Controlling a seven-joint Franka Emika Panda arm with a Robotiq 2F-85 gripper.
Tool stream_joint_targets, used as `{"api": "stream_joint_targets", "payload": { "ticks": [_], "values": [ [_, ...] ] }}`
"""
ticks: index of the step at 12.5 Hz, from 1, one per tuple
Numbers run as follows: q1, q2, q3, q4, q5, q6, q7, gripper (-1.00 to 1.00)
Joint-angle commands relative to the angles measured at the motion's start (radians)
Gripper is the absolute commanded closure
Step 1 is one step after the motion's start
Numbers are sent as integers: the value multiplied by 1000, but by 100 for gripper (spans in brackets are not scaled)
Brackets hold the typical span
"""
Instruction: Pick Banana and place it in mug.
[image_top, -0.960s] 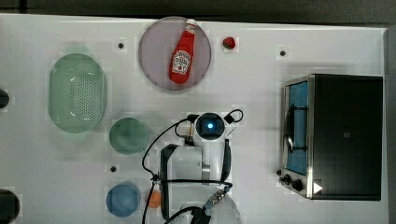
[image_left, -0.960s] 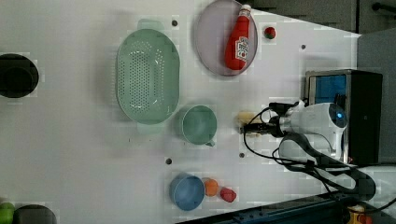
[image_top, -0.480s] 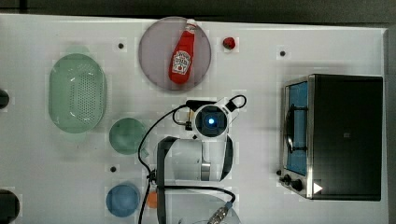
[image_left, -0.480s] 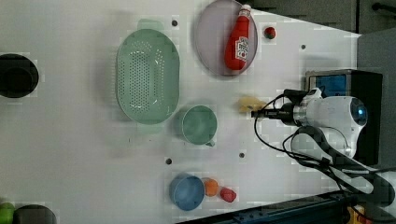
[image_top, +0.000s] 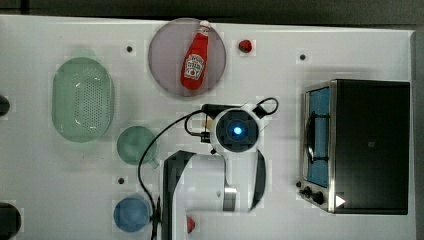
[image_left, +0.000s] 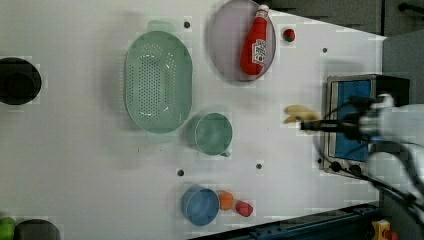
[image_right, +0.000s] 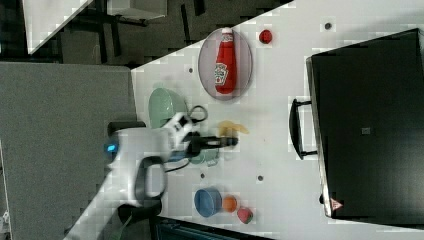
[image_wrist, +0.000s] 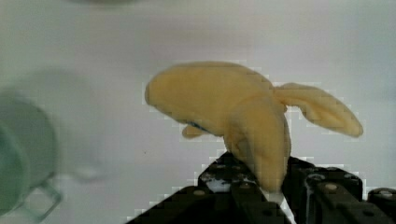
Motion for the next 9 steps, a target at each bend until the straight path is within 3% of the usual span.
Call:
{"api": "stream_joint_targets", "payload": {
  "ticks": [1, 4, 7, 9],
  "values": [
    [1, -183, 8, 107, 15, -244, -10, 46],
    [10, -245, 75, 170, 16, -419, 109, 46],
    [36, -253, 210, 173, 18, -429, 264, 46],
    [49, -253, 298, 162, 71, -425, 404, 46]
  ]
}}
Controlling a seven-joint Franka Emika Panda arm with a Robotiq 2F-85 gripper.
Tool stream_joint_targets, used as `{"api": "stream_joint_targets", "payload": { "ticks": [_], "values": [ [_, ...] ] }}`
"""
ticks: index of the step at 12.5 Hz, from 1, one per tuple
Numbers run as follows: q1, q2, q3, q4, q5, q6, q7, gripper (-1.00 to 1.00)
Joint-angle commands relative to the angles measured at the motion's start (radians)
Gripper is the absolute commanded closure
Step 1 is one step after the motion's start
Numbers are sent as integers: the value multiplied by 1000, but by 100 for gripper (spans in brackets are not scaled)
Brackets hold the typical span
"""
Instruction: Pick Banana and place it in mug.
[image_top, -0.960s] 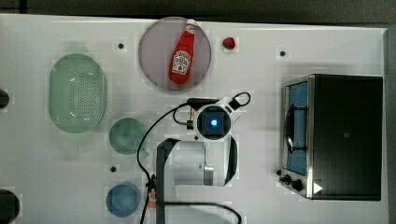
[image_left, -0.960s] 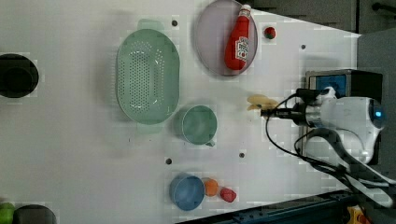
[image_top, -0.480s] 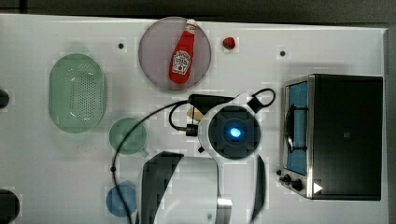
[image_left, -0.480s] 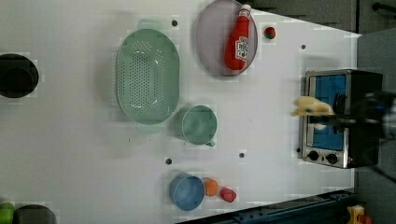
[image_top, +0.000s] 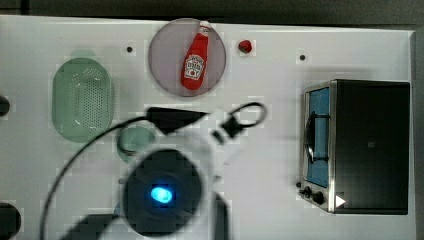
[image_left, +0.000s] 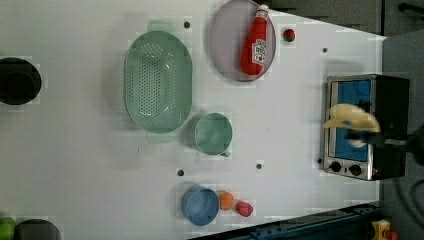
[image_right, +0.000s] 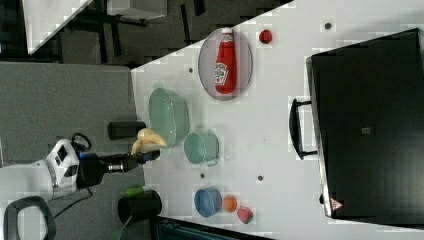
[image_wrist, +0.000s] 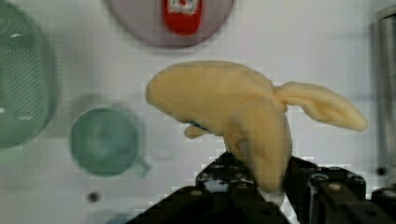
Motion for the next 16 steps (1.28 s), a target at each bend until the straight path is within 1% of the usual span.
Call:
{"api": "stream_joint_targets", "payload": {
  "ticks": [1, 2, 3, 6, 8, 9, 11, 13, 14, 15, 16],
  "values": [
    [42, 68, 172, -41, 95, -26, 313, 46],
    [43, 68, 209, -59, 134, -8, 391, 46],
    [43, 69, 241, -81, 148, 29, 453, 46],
    [43, 101, 310, -173, 147, 223, 593, 46],
    [43, 174, 310, -191, 147, 303, 652, 46],
    [43, 245, 314, -186, 147, 349, 652, 46],
    [42, 329, 313, -178, 145, 455, 653, 46],
    [41, 380, 310, -175, 131, 509, 664, 46],
    [40, 388, 297, -174, 101, 522, 694, 46],
    [40, 394, 291, -180, 68, 519, 724, 40],
    [40, 401, 288, -188, 50, 521, 756, 22]
  ]
}}
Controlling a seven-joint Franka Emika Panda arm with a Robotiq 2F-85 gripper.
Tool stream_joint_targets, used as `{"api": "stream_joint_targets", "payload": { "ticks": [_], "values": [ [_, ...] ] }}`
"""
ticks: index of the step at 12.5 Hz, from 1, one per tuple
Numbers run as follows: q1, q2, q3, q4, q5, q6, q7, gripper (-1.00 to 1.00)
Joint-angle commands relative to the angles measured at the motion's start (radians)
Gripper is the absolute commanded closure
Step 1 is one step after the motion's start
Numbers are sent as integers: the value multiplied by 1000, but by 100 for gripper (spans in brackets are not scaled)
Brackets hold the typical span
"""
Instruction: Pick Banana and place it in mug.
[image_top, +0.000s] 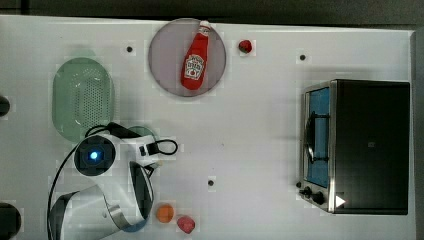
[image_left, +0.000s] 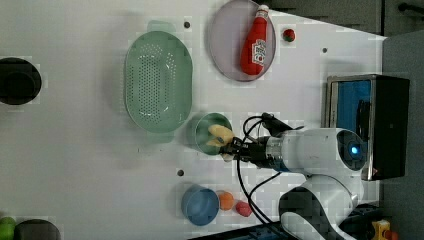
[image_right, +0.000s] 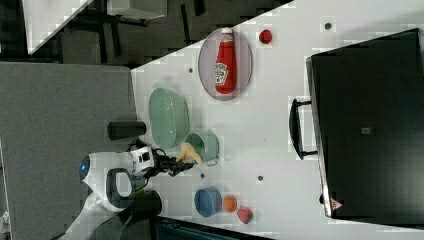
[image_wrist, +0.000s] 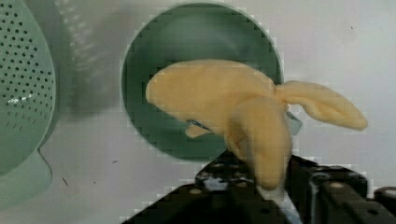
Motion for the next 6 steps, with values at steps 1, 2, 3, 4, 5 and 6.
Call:
{"api": "stream_joint_targets", "payload": {
  "ticks": [1, 2, 3, 4, 5, 6],
  "values": [
    [6, -47, -19, 27, -23, 25, 125, 1],
    [7, -40, -18, 26, -23, 32, 125, -23],
    [6, -33, -20, 29, -23, 36, 125, -47],
    [6, -30, -23, 29, -23, 40, 125, -69],
    [6, -30, -24, 31, -23, 42, 125, -97],
    [6, -34, -28, 40, -19, 50, 125, -100]
  ]
}}
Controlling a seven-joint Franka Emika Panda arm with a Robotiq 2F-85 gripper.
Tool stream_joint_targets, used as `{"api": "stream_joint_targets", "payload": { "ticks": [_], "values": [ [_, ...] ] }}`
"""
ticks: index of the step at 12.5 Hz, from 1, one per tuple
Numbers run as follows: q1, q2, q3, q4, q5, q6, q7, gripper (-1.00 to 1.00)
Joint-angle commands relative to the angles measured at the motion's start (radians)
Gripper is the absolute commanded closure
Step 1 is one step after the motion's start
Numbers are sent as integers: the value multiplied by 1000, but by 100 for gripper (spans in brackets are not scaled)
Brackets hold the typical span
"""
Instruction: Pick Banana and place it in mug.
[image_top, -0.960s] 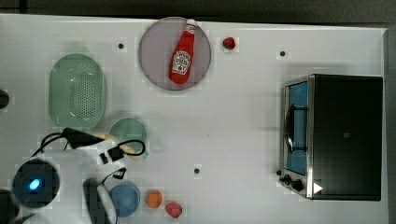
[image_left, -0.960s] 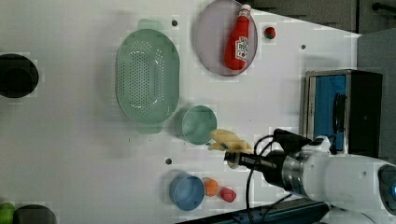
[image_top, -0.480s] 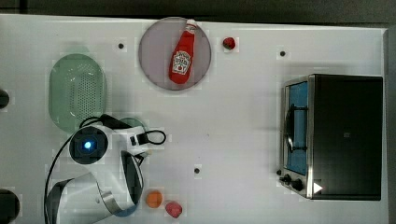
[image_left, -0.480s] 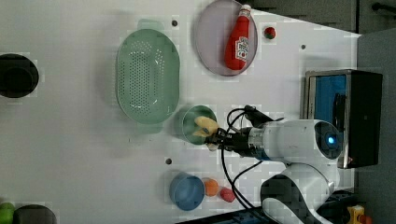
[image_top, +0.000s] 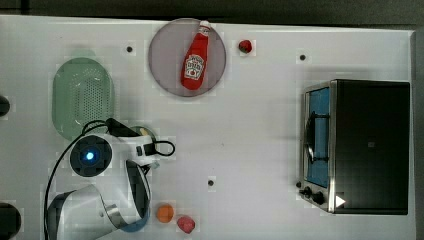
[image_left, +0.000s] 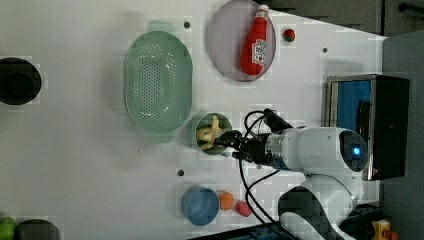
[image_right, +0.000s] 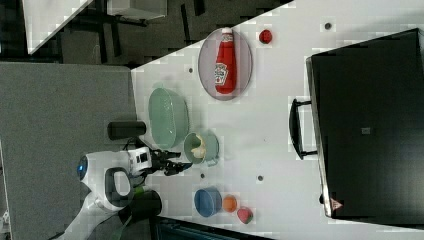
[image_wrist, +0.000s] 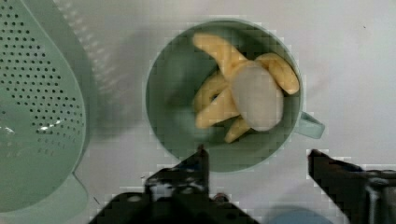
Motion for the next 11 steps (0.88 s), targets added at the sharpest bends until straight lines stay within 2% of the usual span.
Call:
{"api": "stream_joint_targets", "payload": {
  "ticks": [1, 3, 8, 11],
  "values": [
    [-10, -49, -37, 41, -15, 18, 37, -100],
    [-21, -113, -86, 92, -13, -57, 34, -100],
    [-34, -267, -252, 305, -22, -460, 5, -100],
    [-41, -303, -353, 447, -94, -655, 2, -100]
  ]
}}
